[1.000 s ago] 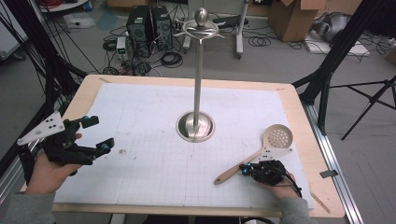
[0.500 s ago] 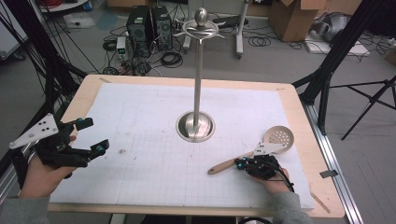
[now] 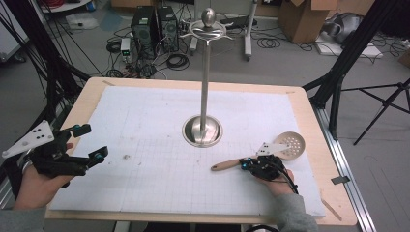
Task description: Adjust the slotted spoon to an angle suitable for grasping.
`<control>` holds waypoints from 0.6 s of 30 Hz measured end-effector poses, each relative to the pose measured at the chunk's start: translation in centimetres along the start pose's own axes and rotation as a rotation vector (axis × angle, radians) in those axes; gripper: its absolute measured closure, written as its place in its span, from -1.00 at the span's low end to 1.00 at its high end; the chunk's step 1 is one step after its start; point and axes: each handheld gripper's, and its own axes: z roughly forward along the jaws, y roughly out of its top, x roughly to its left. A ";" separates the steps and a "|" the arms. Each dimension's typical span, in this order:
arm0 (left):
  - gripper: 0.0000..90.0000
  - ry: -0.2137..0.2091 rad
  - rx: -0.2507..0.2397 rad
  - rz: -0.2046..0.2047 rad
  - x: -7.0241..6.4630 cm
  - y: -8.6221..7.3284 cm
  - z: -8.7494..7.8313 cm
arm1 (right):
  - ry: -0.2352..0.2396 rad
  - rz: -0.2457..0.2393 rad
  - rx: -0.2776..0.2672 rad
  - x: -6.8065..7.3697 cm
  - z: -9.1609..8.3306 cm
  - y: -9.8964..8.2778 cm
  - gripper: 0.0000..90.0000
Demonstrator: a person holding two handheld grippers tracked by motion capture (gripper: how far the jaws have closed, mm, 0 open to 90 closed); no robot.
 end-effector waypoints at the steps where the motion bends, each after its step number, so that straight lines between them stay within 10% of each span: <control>1: -0.93 0.002 0.002 0.003 0.0 0.0 -0.1 | -0.004 0.002 -0.005 -0.1 0.2 0.1 1.00; 18: -0.93 0.018 0.006 -0.003 0.1 -0.3 -0.8 | -0.056 0.019 -0.016 -0.5 1.4 1.0 1.00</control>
